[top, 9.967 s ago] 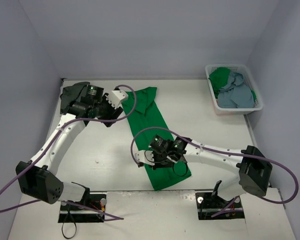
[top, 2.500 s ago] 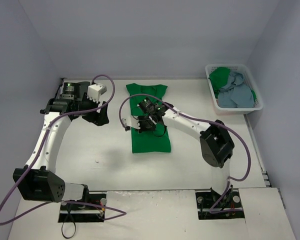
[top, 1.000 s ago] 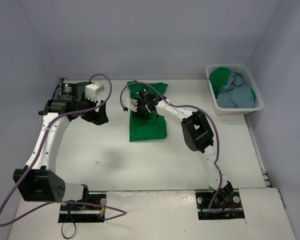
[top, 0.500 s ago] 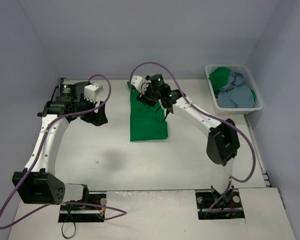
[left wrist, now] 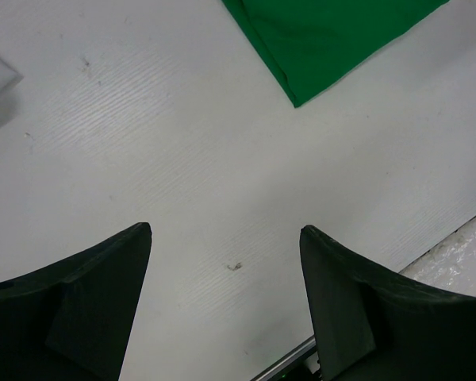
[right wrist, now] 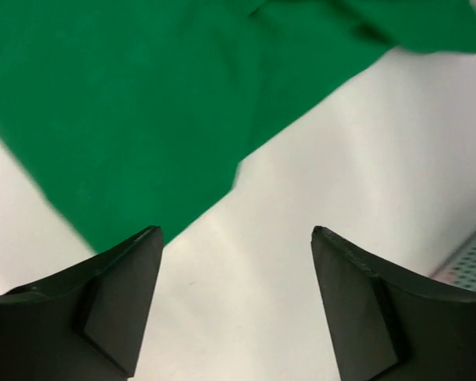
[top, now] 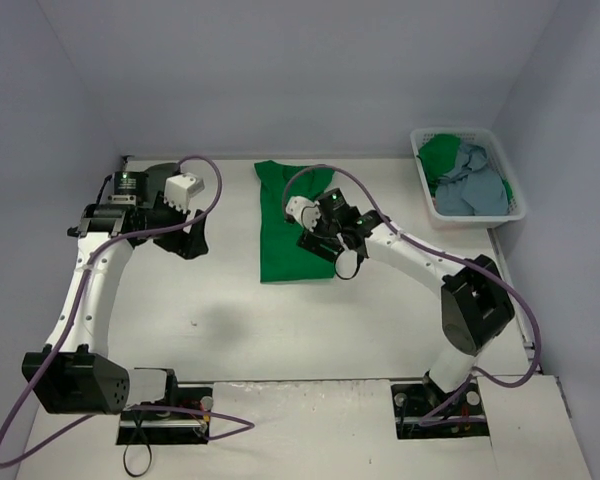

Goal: Fold and stack the t-shirts
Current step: Fold the folded rectangular tshirt in 1/3 of the way

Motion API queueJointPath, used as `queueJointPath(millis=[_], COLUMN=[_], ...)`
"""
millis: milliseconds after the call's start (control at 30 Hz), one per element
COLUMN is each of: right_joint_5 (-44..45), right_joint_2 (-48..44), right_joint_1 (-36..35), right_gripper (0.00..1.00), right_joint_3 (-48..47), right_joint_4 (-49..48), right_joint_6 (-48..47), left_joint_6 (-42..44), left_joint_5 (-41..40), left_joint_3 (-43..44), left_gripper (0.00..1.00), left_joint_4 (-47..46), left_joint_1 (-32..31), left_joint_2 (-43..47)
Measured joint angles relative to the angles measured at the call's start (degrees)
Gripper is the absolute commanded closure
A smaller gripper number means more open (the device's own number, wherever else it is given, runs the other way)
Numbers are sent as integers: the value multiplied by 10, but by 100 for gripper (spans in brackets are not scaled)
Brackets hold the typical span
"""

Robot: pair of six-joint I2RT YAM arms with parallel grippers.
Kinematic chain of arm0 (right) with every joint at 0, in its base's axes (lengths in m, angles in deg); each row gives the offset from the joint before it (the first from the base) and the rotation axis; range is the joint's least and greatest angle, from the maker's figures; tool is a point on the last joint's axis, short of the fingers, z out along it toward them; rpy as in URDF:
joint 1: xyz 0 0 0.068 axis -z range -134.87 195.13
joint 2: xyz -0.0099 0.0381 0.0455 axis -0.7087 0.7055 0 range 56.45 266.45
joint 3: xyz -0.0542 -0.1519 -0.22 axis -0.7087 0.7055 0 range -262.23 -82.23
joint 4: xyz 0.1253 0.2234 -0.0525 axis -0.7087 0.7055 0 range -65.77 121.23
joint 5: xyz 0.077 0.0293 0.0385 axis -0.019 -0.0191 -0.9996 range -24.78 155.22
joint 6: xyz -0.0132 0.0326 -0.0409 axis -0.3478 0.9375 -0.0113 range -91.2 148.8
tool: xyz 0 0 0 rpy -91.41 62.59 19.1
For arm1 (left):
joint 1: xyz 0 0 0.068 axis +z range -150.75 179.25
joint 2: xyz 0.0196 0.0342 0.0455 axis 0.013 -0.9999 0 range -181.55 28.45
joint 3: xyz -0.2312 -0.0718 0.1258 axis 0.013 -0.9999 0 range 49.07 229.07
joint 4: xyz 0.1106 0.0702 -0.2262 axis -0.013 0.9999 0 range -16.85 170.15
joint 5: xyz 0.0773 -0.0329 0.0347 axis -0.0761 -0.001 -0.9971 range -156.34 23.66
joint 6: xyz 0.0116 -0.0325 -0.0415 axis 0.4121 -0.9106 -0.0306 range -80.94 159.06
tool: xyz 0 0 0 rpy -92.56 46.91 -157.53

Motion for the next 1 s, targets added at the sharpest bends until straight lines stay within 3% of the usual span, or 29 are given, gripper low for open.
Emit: queueJointPath(millis=[200,433,500,533,667,1000], right_joint_5=[-43,-54,-57,-59,-66,-86], right_joint_2=[-27,-4,21,37,107,235], right_joint_1=[-2,-3,-3,-3,-3,-3], right_gripper=[24,42,57,69,91,96], right_joint_3=[30,-19,-47,-61,-122,-145], right_joint_4=[29,31,32,32,33,38], right_joint_6=[22,31,30,30,31,33], left_joint_6=[7,7,7,7,6,-5], left_joint_5=[-2,-2,-1,1,3,17], left_joint_3=[-38,-66,-73,-76,-85,-85], left_gripper=[30,30,30,30,30,30], left_joint_4=[3,-3,-8,-9,-14,-19], left_joint_1=[27,37,37,37,37,37], left_joint_2=[19,47,50,50,49,48])
